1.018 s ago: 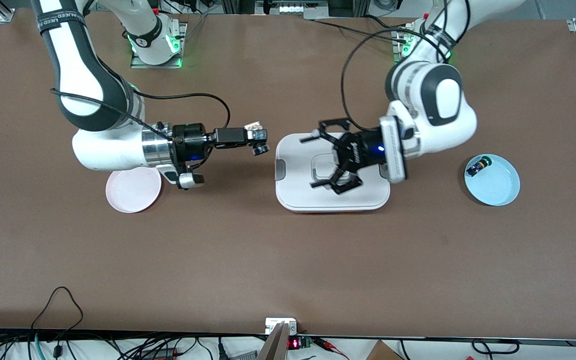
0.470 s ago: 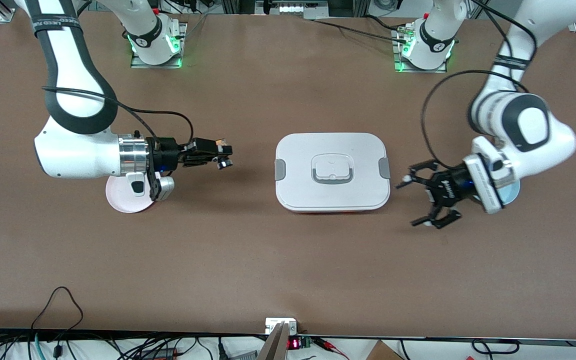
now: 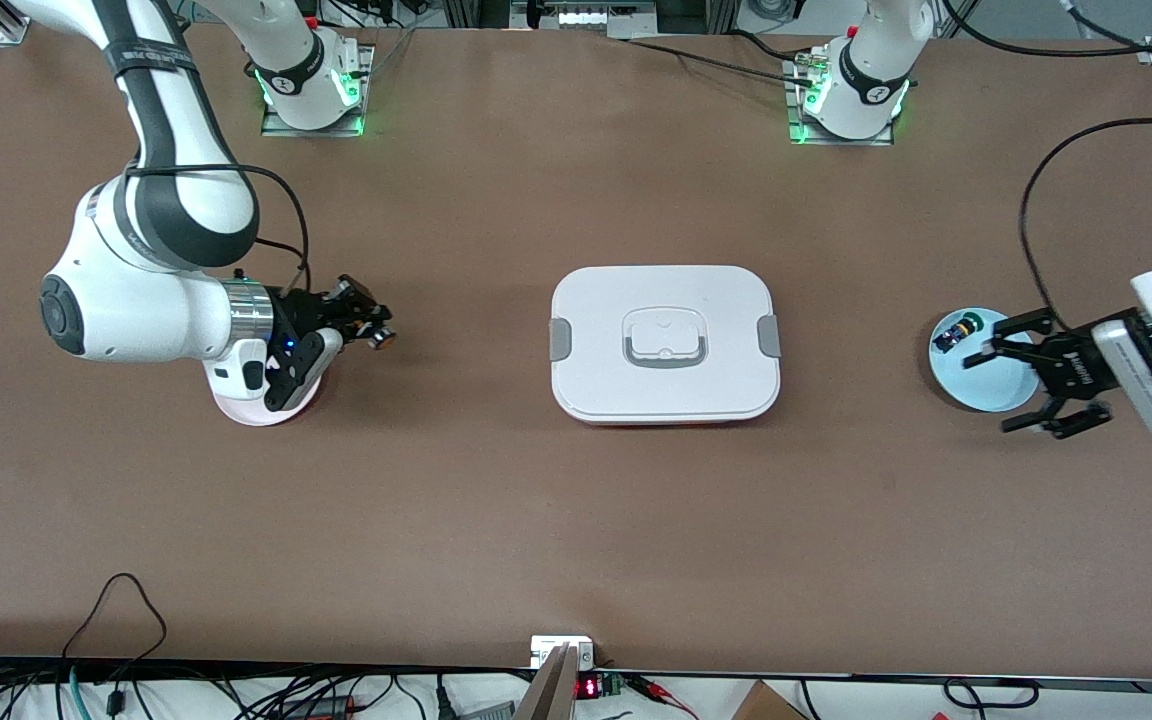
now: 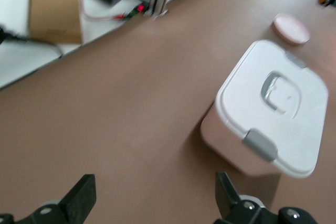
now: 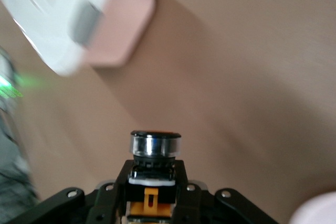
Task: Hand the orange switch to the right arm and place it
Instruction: 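Carry the switch toward the white plate while the left gripper withdraws, then lower the orange switch onto the white plate and open the right gripper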
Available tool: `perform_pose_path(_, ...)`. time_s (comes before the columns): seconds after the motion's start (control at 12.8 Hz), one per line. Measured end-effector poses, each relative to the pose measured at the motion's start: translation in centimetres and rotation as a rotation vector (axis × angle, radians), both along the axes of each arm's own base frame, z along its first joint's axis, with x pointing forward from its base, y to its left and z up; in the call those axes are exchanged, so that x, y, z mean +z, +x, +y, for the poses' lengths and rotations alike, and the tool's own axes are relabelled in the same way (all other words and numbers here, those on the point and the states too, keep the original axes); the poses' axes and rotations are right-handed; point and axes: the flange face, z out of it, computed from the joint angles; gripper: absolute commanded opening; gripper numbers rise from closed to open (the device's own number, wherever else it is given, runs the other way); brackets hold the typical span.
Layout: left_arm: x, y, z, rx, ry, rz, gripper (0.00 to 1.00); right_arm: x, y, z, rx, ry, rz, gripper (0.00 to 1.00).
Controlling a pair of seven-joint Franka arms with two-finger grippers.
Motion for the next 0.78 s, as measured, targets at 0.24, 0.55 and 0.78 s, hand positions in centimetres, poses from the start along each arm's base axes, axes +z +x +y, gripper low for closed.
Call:
perform_pose_path(0.24,1.1,-0.9,2.4,0.095,0.179,0.120,1.00,-2.2,0.1,-3.7,0.195,-0.123,-0.074,0.15)
perform_pose_path(0.55,6.6,-1.3,1.7,0.240,0.370,0.296,1.00,-6.4,0.4,-9.6,0.461,-0.196,-0.199,0.15)
perform_pose_path(0.78,10.4,-1.9,-2.0,0.372,0.483,0.389,1.00,-10.2,-0.2,-11.8,0.599,-0.176,-0.289,0.16)
